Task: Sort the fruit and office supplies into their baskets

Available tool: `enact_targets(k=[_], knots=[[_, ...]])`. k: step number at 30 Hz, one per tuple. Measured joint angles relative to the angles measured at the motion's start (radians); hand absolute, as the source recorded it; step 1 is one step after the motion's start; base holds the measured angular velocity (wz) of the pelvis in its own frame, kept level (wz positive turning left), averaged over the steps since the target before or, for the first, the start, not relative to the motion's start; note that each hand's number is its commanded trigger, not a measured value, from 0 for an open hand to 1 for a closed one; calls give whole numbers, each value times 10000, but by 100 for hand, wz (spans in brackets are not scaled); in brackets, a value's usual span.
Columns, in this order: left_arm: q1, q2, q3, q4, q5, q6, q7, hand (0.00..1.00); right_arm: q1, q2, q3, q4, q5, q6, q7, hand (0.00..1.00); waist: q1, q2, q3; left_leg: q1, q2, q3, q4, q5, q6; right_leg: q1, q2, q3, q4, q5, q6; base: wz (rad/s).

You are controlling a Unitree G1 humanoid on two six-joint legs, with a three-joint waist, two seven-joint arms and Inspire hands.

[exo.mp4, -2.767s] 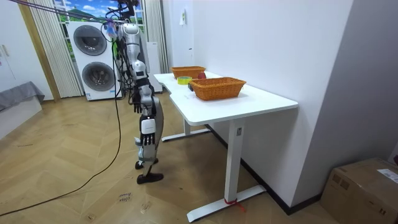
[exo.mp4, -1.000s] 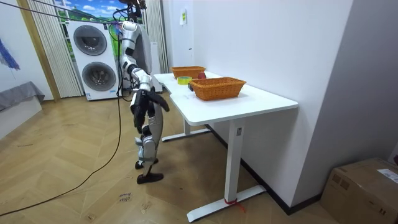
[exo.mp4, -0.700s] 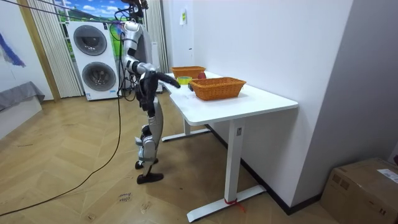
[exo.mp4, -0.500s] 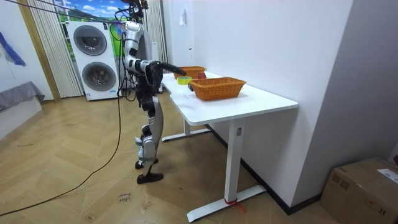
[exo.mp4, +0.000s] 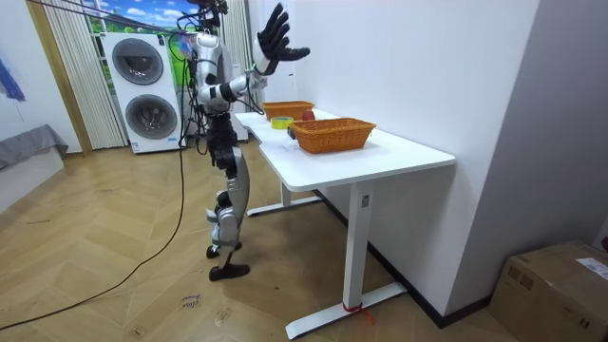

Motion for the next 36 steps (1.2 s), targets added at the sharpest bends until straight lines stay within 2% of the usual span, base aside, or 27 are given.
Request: enact_targets(k=[4, 9, 14, 19, 24, 28, 30, 32, 36], knots=[[-6, 21, -37, 211, 97, -7, -185, 0, -384, -166, 166, -405, -27, 6, 314, 0, 37, -145, 9, -3, 2, -135, 6, 0, 0, 70, -15, -198, -18, 3, 0, 10], [-30, 57, -496, 390, 87, 99, -286, 0, -472, -327, 1368, -745, -50, 38, 1477, 0, 125, -213, -8, -2, 13, -330, 68, 1, -2, 153, -21, -352, -15, 10, -9, 9], [-56, 193, -588, 399, 152, 133, -332, 0, -571, -347, 2109, -772, -238, 40, 2729, 0, 265, -127, 13, 28, 13, -361, 119, 3, 3, 260, -56, -435, -23, 14, -8, 6], [-169, 296, -595, 401, 151, 135, -338, 0, -577, -355, 2546, -754, -287, 40, 3693, 0, 379, 31, 87, 5, 66, -357, 121, 4, 2, 274, -61, -451, -16, 36, -41, 0], [-197, 302, -575, 398, 155, 140, -622, 0, -575, -366, 2930, -361, -809, 70, 5000, 0, 432, 98, 73, 21, 97, -352, 75, 30, -2, 272, -64, -480, -16, 39, -45, 0], [-259, 306, -569, 348, 376, 135, -959, 0, -577, -441, 3053, -218, -1186, 264, 6075, 0, 500, 36, 36, 7, 95, -339, 75, 33, -4, 209, -94, -506, -24, 38, -45, 0], [-294, 310, -569, 349, 541, 135, -1089, 0, -578, -731, 3231, -198, -1241, 315, 6786, 0, 581, 23, 22, 25, 94, -331, 74, 36, -4, 239, -108, -512, -33, 38, -45, 0], [-345, 329, -559, 357, 684, 135, -1124, 0, -578, -835, 3341, -197, -1573, 434, 7339, 0, 617, -39, 17, 23, 62, -361, 70, 37, -6, 250, -53, -537, -41, 41, -47, 0], [-356, 351, -570, 401, 786, 144, -1317, 0, -578, -867, 3370, -194, -2223, 688, 8555, 0, 668, -165, 18, 27, 54, -387, 66, 38, -9, 296, -61, -544, -65, 48, -55, 0]])
